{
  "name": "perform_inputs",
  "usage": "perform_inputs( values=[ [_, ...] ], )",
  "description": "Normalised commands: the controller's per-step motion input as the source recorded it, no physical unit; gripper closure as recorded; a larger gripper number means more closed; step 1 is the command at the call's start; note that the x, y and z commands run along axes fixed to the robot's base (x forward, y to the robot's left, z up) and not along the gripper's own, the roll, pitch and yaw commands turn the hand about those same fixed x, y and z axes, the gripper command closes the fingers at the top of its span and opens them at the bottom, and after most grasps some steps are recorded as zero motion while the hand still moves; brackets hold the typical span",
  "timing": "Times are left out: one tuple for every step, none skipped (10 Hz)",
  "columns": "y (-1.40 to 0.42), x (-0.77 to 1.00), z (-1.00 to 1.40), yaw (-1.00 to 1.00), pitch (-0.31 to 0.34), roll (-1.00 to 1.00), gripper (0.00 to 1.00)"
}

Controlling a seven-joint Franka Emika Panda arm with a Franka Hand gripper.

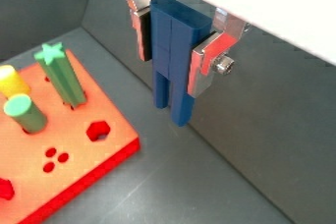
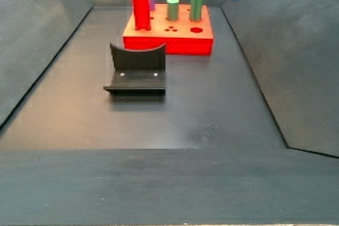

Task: Pick up the square-circle object. Move up. Rotate the square-circle object. Move to above the board. Insert the square-circle object.
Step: Move to above the board.

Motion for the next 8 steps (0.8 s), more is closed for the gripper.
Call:
perform_inputs(
  values=[
    [-0.12,-0.08,1.00,0.03,0.082,-0.04,1.00],
    [-0.11,-0.07,1.00,0.03,0.085,-0.04,1.00],
    [-0.11,-0.06,1.00,0.03,0.087,-0.04,1.00],
    [-0.10,-0.05,1.00,0.03,0.085,-0.05,1.00],
    [-0.09,-0.04,0.97,0.03,0.083,-0.05,1.00],
    [-0.06,-0.02,0.76,0.03,0.081,-0.05,1.00],
    [-0.04,-0.01,0.60,0.03,0.084,-0.05,1.00],
    [-0.03,0.00,0.44,0.03,0.085,-0.05,1.00]
  ],
)
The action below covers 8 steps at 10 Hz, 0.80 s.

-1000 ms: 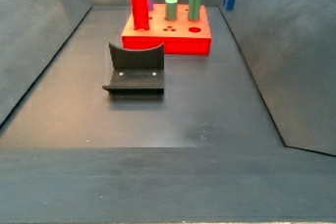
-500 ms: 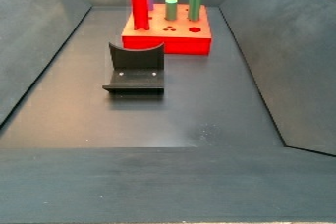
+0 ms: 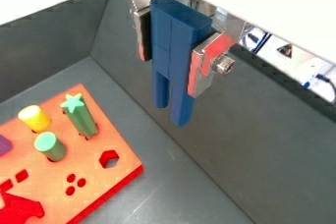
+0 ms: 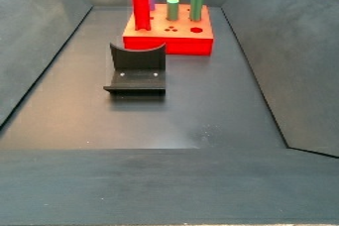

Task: Pick up the square-circle object. Move up. Rotate the square-circle object. Move to above the board. Insert the square-circle object.
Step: Move to above the board.

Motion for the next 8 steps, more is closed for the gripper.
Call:
perform_inputs(
  values=[
    [-0.02,0.00,0.28,0.03,0.087,-0.05,1.00],
    [-1.00,0.53,-0.12,1.00,0.045,0.00,1.00],
    [-1.00,0.53,-0.15,1.00,0.045,0.00,1.00],
    [-1.00,0.57,-0.15,1.00,0.054,0.01,1.00],
    [-1.00,0.61,-0.15,1.00,0.058,0.00,1.00],
    [-1.00,0.61,-0.15,1.00,0.056,0.01,1.00],
    [-1.00,0.62,-0.15,1.00,0.053,0.01,1.00],
    [-0.92,0.61,-0.14,1.00,0.053,0.01,1.00]
  ],
)
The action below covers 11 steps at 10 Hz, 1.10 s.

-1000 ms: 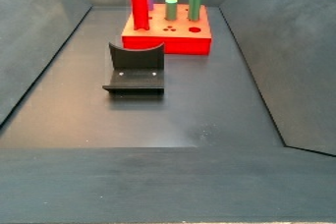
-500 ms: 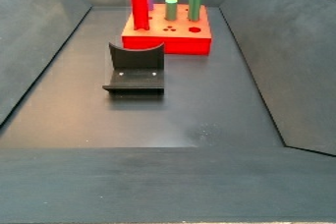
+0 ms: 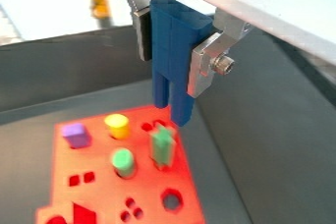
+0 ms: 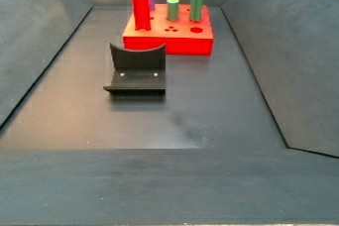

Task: Pick up the square-circle object. Move up. Rotate the square-circle object. Move to above the board. Insert the square-circle object.
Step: Move to above the board.

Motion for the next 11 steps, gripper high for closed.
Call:
perform_inputs(
  values=[
    [-0.57,0.42,-0.09,1.00,0.056,0.02,1.00],
    [-0.33,0.28,-0.04,1.00,0.059,0.03,1.00],
    [-0.15,0.13,0.00,1.00,0.060,0.03,1.00],
    [-0.11,0.08,0.00,1.00,0.063,0.03,1.00],
    [-0.08,0.09,0.00,1.00,0.071,0.04,1.00],
    [-0.06,0.09,0.00,1.00,0.076,0.04,1.00],
    [-0.05,0.09,0.00,1.00,0.088,0.05,1.00],
    [-0.04,0.08,0.01,1.00,0.102,0.06,1.00],
    [-0.04,0.08,0.01,1.00,0.118,0.07,1.00],
    [-0.04,0.08,0.01,1.00,0.132,0.08,1.00],
    [-0.04,0.08,0.01,1.00,0.182,0.11,1.00]
  ],
)
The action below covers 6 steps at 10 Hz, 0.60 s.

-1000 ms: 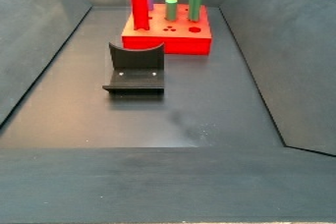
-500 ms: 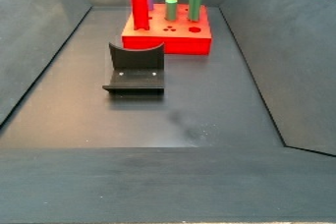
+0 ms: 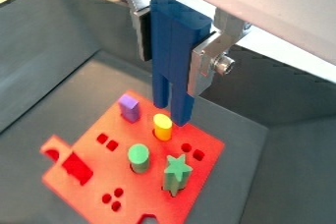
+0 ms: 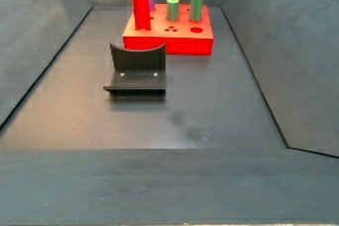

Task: Pick up the square-circle object. Move up. Rotate the square-circle object. Move to above the board. Insert the square-circle object.
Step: Move to above the board, then insert the square-circle object.

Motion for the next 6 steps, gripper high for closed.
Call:
perform_inputs(
  values=[
    [-0.04,0.08,0.01,0.81,0.191,0.12,1.00],
    [-0.04,0.09,0.01,0.55,0.174,0.11,1.00],
    [-0.03,0.09,0.01,0.29,0.148,0.11,1.00],
    [0.00,0.00,-0.31,0.00,0.000,-0.12,1.00],
    [-0.01,-0.07,-0.41,0.00,0.000,-0.09,1.00],
    [-0.10,-0.08,-0.48,0.05,0.000,-0.06,1.00]
  ],
)
